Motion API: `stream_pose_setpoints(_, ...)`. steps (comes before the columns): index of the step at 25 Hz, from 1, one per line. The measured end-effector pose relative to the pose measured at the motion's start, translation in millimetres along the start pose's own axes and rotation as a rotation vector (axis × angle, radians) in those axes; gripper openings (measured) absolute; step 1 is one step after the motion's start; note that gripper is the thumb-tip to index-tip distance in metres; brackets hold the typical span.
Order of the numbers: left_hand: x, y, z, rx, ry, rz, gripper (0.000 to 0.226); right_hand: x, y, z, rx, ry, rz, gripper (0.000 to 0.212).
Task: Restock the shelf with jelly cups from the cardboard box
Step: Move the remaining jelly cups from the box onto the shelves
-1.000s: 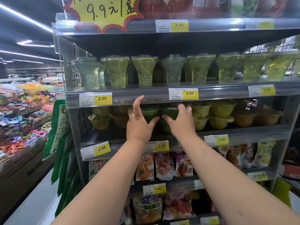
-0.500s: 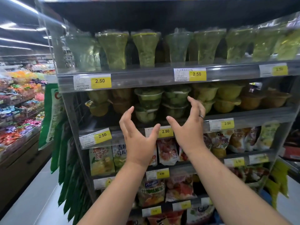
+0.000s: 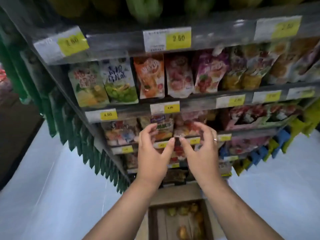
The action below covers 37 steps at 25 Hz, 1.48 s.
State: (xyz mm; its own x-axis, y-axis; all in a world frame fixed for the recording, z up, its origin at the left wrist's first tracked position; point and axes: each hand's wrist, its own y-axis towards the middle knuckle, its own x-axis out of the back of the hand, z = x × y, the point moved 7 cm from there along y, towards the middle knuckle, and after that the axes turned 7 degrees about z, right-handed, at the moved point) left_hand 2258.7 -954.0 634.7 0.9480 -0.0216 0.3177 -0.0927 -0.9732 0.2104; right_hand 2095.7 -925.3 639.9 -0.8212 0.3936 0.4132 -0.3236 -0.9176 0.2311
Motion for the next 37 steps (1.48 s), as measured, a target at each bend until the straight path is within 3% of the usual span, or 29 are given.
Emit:
stream_pose_setpoints(6,-65,-83,142,0.378,0.084,0.033,0.050,-23,-65,-152,-0.269,-0.063,0.206,0.050)
stream_pose_setpoints(9,-92,-109,196,0.477,0.145,0.072,0.050,-30,-84,-213,-0.338,-0.106,0.266,0.051)
stream_pose_setpoints(14,-156,-191,364,0.800,0.143,0.141,0.049,-88,-178,-413,-0.653,-0.110,0.406,0.056)
stream_pose_setpoints(19,-208,-254,523,0.933,0.260,0.332,0.054,-138,-253,-567,-0.829,-0.262,0.542,0.064)
stream_pose_setpoints(25,-290,-304,676,0.953,0.404,0.704,0.063,-208,-291,-707,-0.554,-0.690,1.016,0.066)
stream_pose_setpoints(30,-359,-360,775,0.869,0.638,1.151,0.085,-241,-327,-820,-0.441,-0.986,1.337,0.066)
stream_pose_setpoints(37,-410,-383,825,0.636,0.700,1.287,0.092,-278,-343,-855,-0.089,-1.131,1.585,0.074)
